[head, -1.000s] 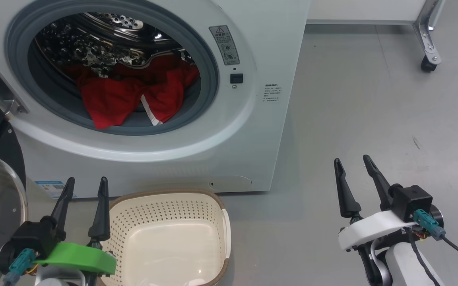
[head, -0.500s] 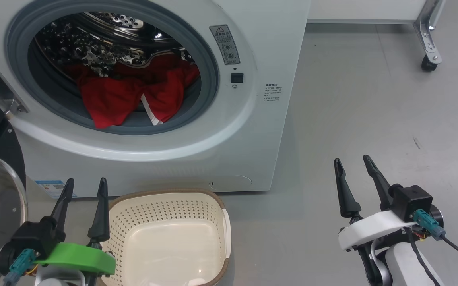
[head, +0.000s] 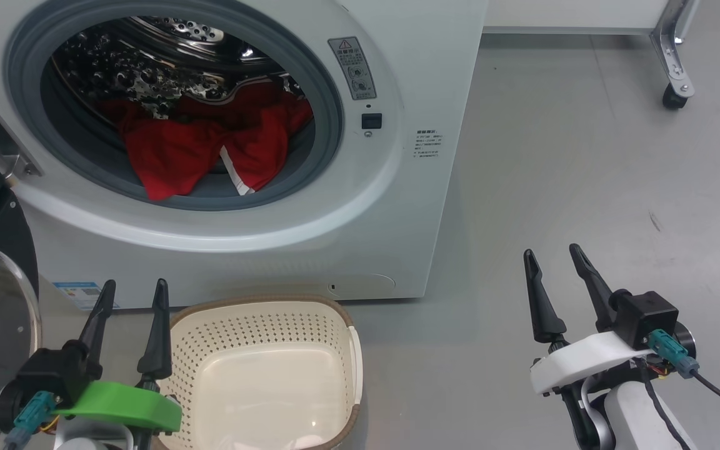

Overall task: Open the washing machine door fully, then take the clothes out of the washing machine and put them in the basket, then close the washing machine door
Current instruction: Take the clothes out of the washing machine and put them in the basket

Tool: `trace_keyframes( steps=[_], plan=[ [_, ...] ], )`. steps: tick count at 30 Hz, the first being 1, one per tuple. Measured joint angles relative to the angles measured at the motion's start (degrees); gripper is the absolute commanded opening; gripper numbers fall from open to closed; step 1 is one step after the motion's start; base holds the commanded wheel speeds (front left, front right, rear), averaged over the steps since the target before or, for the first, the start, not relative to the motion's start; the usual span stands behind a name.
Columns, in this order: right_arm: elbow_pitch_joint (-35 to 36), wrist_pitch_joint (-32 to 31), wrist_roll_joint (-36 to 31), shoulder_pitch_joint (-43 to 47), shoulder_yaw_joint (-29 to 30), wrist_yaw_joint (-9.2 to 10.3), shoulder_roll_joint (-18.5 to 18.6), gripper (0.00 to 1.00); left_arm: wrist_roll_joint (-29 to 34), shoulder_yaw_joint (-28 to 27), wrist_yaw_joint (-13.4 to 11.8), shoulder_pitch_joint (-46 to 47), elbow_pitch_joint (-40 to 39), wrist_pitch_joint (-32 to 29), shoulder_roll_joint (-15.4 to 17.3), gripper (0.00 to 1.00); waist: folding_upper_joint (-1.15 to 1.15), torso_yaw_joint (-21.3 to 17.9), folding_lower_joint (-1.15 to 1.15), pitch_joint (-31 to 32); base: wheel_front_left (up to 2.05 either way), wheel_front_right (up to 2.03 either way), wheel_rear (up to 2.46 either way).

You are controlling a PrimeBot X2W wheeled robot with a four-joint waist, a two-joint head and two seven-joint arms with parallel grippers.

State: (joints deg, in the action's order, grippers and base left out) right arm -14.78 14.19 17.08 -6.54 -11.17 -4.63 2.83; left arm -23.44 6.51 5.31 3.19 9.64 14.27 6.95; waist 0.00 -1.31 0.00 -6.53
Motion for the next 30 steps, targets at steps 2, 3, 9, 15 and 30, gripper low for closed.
trace_keyframes(
  steps=[2,3,9,15,30],
  plan=[
    [0.2,0.0,0.0,0.0,-0.3,0.00,0.0,1.00,0.0,-0.2,-0.1,0.0,-0.3,0.0,0.1,1.00,0.00,-0.1,0.00,-0.4,0.00,0.00,0.00],
    [0.3,0.0,0.0,0.0,-0.4,0.00,0.0,1.00,0.0,-0.3,-0.1,0.0,-0.5,-0.1,0.2,1.00,0.00,-0.1,0.00,-0.6,0.00,0.00,0.00],
    [1.0,0.0,0.0,0.0,-0.9,0.00,0.0,1.00,0.0,-0.7,-0.5,0.0,-1.1,-0.2,1.1,1.00,0.00,-0.6,0.00,-2.0,0.00,0.00,0.00],
    [1.7,0.0,0.1,-0.1,-1.9,0.14,0.0,1.00,0.3,-0.8,-0.6,0.0,-2.5,-1.4,1.6,1.00,0.00,-1.4,0.00,-4.6,0.00,0.00,0.00],
    [4.9,0.3,1.6,-2.3,-4.4,1.25,0.0,1.00,2.4,-1.5,-2.0,8.2,-4.7,-7.2,5.9,1.00,0.00,-6.0,0.00,-13.3,0.00,0.00,0.00]
  ],
)
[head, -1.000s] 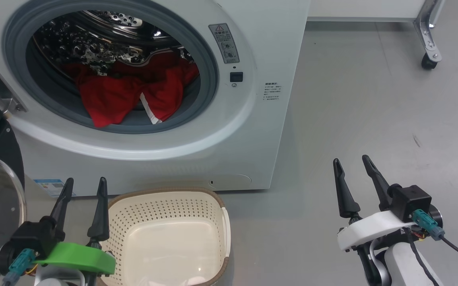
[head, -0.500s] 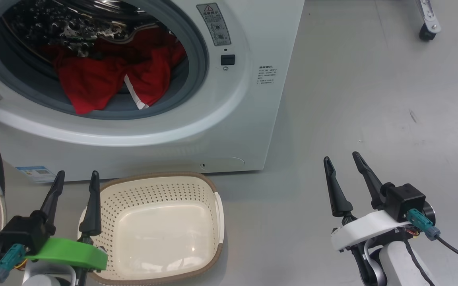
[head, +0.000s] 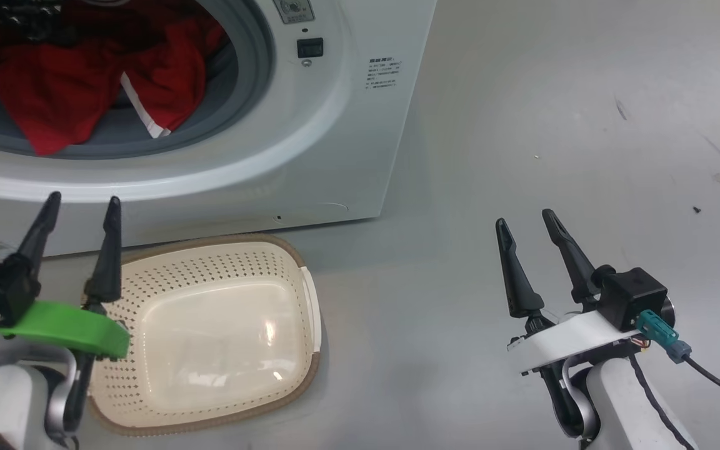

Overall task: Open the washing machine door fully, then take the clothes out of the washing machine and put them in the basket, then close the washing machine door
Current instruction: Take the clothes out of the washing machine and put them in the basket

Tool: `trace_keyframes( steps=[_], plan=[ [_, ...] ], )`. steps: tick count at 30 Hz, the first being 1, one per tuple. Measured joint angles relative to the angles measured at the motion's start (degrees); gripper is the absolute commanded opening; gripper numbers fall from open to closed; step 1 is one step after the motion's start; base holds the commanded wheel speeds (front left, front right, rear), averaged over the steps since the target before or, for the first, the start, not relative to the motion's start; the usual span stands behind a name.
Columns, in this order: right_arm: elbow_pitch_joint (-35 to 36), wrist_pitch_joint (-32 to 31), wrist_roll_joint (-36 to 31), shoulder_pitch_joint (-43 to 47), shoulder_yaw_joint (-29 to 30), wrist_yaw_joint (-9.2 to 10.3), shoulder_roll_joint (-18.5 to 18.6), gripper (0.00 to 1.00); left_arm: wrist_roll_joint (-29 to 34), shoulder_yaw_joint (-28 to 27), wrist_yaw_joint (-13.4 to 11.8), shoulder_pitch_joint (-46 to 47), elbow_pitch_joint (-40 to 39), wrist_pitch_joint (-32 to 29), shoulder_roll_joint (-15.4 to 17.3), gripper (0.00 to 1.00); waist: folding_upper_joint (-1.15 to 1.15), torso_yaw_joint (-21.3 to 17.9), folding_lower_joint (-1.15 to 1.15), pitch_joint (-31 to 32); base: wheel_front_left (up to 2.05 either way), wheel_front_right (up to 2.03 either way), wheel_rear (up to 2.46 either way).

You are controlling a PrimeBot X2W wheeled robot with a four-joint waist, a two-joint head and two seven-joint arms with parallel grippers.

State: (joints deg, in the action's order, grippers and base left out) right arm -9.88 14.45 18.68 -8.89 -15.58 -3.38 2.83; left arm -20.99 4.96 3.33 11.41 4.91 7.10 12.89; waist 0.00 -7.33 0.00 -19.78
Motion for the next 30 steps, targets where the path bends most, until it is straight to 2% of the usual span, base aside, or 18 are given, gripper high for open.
trace_keyframes(
  steps=[9,19,30],
  plan=[
    [2.0,0.0,1.9,-3.4,-1.9,0.52,0.0,1.00,0.4,-2.7,-0.7,9.8,0.9,-5.8,4.1,1.00,0.00,-3.9,0.00,-5.5,0.00,0.00,0.00],
    [2.7,0.0,2.5,-4.9,-3.1,1.26,0.0,1.00,2.4,-3.5,-1.6,17.4,7.4,-11.9,8.2,1.00,0.00,-8.2,0.00,-10.1,0.00,0.00,0.00],
    [2.7,0.0,2.9,-6.2,-4.7,2.07,0.0,1.00,3.1,-3.6,-2.0,22.7,14.8,-17.2,11.2,1.00,0.00,-11.0,0.00,-12.8,0.00,0.00,0.00]
  ],
)
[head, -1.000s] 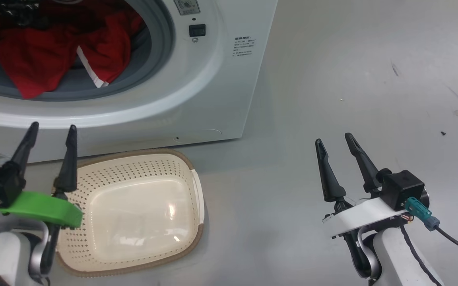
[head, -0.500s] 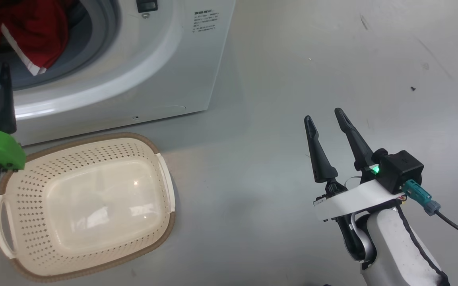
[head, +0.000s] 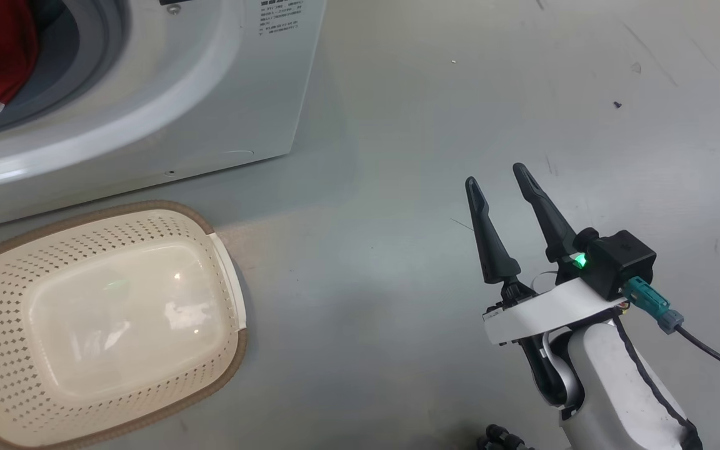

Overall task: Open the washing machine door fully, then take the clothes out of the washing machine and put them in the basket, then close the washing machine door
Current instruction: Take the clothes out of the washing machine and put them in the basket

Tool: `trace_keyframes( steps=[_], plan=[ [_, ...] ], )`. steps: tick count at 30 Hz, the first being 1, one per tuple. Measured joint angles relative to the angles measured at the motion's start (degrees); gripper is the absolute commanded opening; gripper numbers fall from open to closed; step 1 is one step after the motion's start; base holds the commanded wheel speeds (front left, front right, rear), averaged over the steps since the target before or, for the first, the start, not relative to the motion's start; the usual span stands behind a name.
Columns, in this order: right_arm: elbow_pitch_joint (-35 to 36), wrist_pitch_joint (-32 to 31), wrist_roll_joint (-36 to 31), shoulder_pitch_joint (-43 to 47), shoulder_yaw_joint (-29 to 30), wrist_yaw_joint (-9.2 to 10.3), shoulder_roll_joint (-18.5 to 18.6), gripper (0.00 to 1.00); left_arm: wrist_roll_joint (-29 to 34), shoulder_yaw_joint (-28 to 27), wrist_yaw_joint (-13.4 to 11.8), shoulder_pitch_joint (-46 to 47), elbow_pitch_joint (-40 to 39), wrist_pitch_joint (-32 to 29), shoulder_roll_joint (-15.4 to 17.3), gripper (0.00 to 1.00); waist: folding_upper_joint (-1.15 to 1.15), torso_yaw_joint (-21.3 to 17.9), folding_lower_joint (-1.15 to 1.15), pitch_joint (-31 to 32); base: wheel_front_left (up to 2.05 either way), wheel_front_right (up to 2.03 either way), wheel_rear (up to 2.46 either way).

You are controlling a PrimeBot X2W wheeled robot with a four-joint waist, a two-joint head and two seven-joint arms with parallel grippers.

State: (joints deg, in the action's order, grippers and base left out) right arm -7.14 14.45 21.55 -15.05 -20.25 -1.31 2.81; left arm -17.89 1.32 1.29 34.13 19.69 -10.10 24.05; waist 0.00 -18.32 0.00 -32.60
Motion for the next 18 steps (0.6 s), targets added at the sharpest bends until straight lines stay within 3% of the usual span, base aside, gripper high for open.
trace_keyframes(
  steps=[18],
  plan=[
    [1.5,0.0,0.7,-2.0,-1.0,1.52,0.0,1.00,1.8,-0.9,-1.5,9.4,7.4,-4.7,2.8,1.00,0.00,-1.8,0.00,-4.0,0.00,0.00,0.00]
  ],
)
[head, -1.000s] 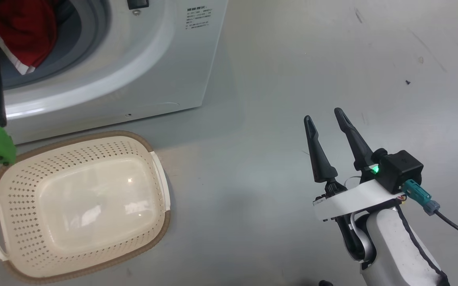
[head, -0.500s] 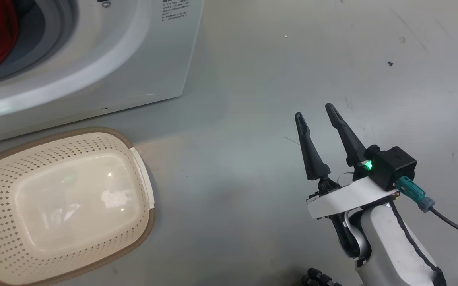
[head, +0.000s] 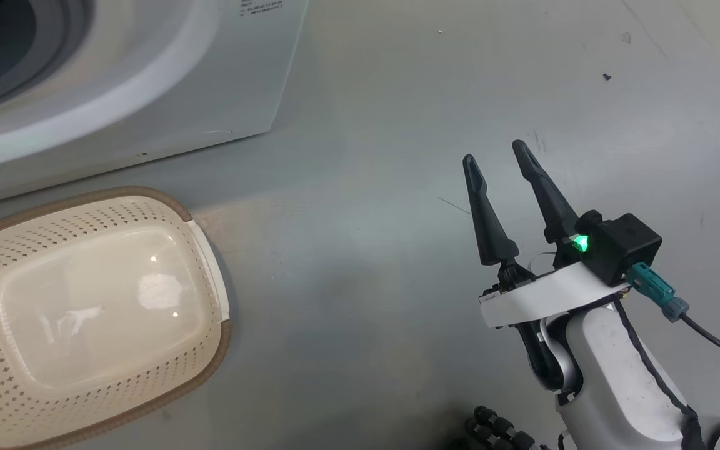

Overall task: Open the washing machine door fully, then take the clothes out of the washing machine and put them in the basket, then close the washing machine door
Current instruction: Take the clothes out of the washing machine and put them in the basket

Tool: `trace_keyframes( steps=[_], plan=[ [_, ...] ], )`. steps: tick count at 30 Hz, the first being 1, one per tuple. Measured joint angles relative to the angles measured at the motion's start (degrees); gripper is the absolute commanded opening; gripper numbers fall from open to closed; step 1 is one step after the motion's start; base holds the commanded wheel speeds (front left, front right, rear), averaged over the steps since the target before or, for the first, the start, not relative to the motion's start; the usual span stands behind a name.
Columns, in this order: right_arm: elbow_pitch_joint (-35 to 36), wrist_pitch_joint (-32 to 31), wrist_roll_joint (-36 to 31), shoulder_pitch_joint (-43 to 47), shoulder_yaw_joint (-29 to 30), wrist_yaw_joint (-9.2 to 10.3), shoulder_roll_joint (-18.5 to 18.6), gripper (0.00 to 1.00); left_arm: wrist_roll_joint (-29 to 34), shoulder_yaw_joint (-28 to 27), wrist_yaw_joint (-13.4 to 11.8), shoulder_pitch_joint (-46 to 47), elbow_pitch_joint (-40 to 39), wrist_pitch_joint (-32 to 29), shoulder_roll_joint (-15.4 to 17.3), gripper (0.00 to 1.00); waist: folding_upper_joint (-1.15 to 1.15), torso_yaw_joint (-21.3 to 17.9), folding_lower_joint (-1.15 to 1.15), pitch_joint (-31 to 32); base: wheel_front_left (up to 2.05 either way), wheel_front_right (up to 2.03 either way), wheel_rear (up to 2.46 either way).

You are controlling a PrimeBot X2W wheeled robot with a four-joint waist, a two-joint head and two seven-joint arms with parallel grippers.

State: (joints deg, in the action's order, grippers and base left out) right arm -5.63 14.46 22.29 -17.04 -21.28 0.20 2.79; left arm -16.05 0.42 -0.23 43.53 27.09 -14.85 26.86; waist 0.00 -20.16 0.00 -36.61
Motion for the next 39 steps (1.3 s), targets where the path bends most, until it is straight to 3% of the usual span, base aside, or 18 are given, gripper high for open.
trace_keyframes(
  steps=[19,20,21,23,39],
  plan=[
    [0.5,0.0,0.4,-1.4,-0.9,1.05,0.0,1.00,1.6,1.5,-0.2,6.4,6.3,-1.0,1.2,1.00,0.00,-0.5,0.00,-2.1,0.00,0.00,0.00],
    [0.5,0.0,0.4,-1.4,-0.9,1.09,0.0,1.00,1.6,1.5,-0.2,6.6,6.5,-1.0,1.1,0.75,0.00,-0.5,0.00,-2.1,0.00,0.00,0.00],
    [0.5,0.0,0.4,-1.4,-0.9,1.27,0.0,1.00,1.6,1.5,-0.2,6.9,7.0,-0.8,1.1,0.38,0.00,-0.4,0.00,-2.1,0.00,0.00,0.00],
    [0.5,0.0,0.4,-1.4,-0.8,1.46,0.0,1.00,1.6,1.7,-0.2,7.3,7.6,-0.6,0.8,0.00,0.00,-0.3,0.00,-2.1,0.00,0.00,0.00],
    [-0.9,0.0,-0.2,-1.5,-0.1,1.47,0.0,1.00,2.0,3.3,-0.5,8.2,11.9,4.0,-2.5,0.00,0.00,2.0,0.00,0.4,0.00,0.00,0.00]
  ],
)
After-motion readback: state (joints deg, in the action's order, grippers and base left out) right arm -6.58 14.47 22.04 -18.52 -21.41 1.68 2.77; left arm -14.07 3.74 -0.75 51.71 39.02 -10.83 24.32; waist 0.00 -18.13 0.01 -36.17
